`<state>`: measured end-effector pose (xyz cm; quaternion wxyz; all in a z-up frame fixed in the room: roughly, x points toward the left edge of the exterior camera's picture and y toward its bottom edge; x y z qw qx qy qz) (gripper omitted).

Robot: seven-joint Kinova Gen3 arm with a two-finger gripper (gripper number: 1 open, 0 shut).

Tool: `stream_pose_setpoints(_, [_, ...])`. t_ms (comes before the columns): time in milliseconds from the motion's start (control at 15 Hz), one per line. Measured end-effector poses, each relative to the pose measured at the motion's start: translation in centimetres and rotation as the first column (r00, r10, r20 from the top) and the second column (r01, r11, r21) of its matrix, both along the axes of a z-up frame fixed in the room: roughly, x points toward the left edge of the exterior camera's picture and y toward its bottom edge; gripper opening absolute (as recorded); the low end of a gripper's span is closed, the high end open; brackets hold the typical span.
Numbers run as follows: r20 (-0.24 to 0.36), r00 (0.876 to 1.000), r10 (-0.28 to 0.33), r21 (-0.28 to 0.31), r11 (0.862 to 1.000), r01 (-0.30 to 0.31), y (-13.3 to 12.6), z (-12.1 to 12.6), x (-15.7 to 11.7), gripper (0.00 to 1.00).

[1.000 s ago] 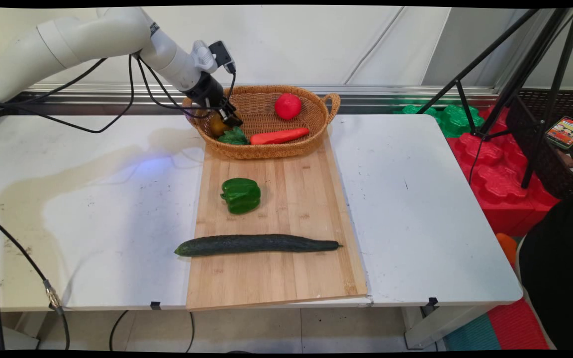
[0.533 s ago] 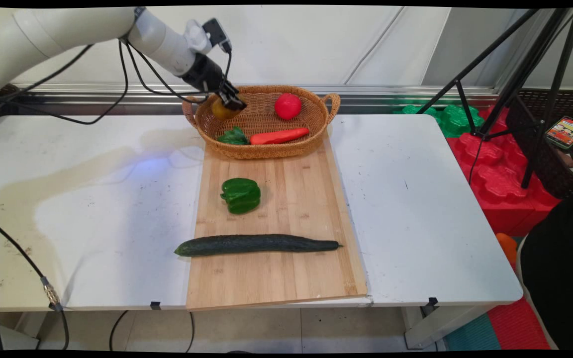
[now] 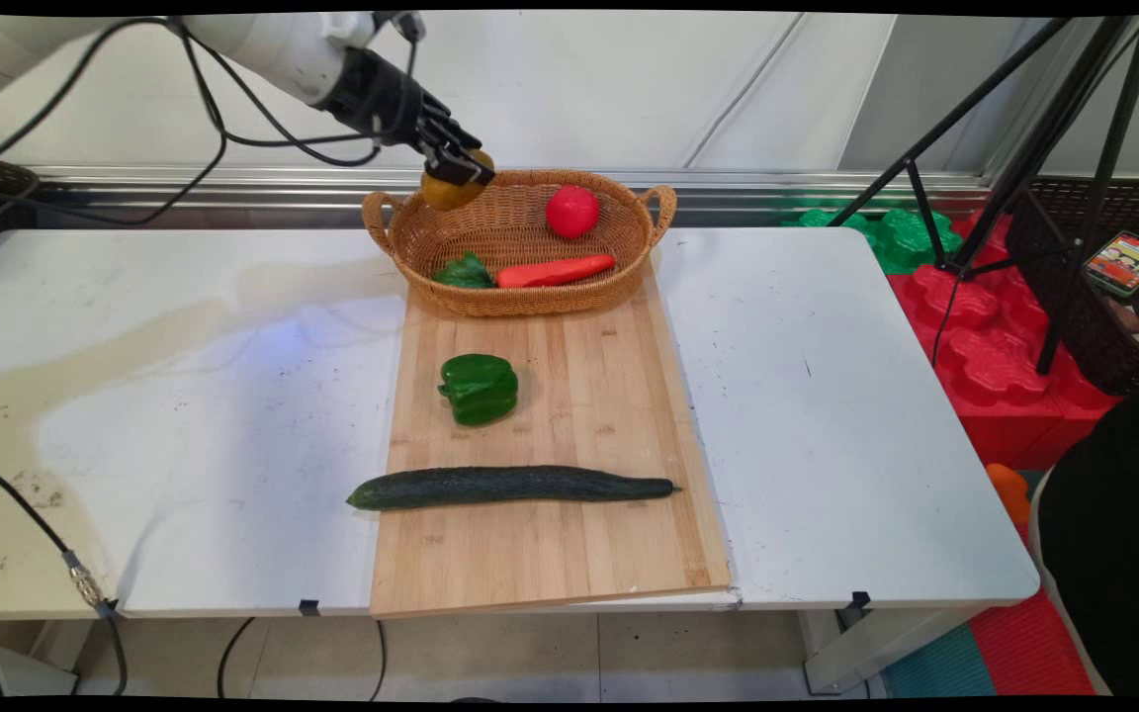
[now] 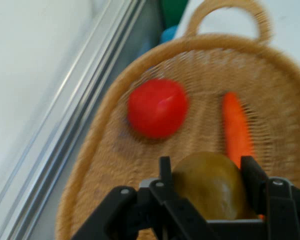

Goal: Place the picked object on the cutting board

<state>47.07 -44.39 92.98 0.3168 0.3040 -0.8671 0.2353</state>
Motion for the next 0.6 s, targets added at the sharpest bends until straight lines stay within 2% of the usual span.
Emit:
stream_pose_setpoints(133, [-0.027,0.997,-0.076,-0.004,0.997,0.076,1.5,1.3,-0.1,0.0])
stream_pose_setpoints(267, [-0.05,0.987,-0.151,-0.007,0.989,0.151,3.0,2.3,-0.3,0.0])
stream_pose_setpoints(600, [-0.093,0.946,-0.311,0.005,0.95,0.312,6.2,3.0,-1.7,0.0])
